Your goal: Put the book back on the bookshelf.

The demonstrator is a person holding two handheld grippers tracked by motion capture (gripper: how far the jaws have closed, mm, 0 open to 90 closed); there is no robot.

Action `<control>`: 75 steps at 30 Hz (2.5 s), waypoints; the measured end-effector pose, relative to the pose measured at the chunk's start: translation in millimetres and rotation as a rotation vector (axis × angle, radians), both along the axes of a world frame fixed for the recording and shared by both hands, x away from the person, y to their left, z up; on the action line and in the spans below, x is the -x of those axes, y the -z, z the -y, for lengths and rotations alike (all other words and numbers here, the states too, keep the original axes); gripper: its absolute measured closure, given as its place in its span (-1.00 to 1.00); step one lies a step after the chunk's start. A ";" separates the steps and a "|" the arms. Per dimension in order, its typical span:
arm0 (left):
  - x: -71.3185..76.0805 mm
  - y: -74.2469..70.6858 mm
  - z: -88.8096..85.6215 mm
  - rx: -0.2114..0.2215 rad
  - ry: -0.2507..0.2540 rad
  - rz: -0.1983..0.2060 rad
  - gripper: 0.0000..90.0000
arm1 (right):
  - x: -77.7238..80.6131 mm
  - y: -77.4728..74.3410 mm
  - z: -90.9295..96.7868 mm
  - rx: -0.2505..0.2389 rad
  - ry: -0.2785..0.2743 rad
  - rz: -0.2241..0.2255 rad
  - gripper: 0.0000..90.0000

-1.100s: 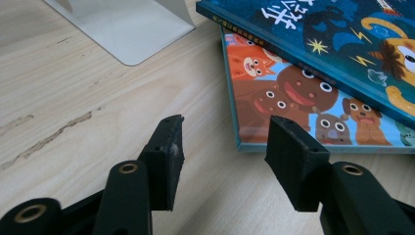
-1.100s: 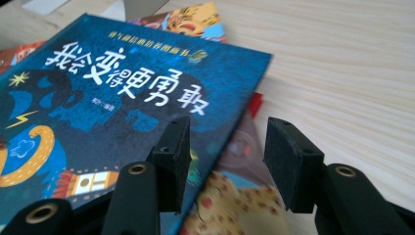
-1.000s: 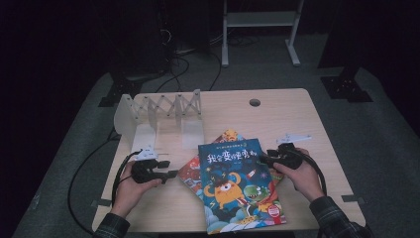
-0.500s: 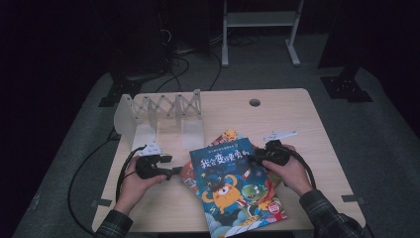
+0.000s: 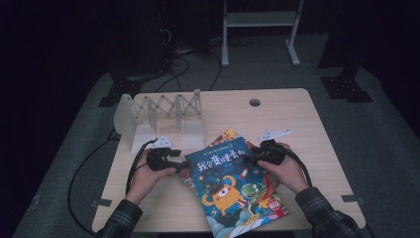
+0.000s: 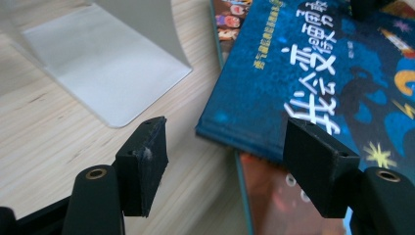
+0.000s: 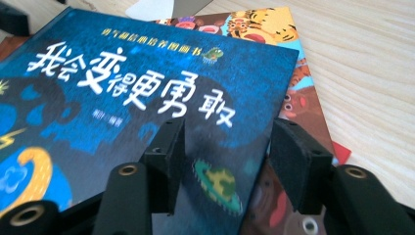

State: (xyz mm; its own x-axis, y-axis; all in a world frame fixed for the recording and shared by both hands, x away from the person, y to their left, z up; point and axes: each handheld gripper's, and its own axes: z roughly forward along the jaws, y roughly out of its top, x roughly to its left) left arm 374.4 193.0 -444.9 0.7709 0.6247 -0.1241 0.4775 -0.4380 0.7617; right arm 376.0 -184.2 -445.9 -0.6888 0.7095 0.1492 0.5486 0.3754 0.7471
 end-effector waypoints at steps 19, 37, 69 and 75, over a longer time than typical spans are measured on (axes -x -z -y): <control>-4.4 1.7 7.9 0.045 0.029 -0.037 -0.19 | 61.3 1.4 26.2 -0.012 -0.022 -0.038 0.06; 7.9 0.6 1.6 0.041 0.054 -0.068 -0.23 | 29.0 -1.4 14.3 0.041 -0.047 -0.001 0.05; 30.9 0.9 -4.4 0.030 0.054 -0.076 -0.24 | 113.2 0.8 109.3 0.037 0.097 0.030 0.01; 31.0 0.5 -4.1 0.027 0.051 -0.079 -0.24 | 129.3 3.2 120.2 0.023 0.110 0.025 0.00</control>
State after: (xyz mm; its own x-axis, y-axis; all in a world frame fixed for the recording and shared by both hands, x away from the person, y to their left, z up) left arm 343.5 197.1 -445.4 0.7888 0.5803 -0.2024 0.5143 -0.4430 0.7343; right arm 246.7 -304.4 -449.1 -0.6095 0.7843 0.1154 0.5687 0.3312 0.7530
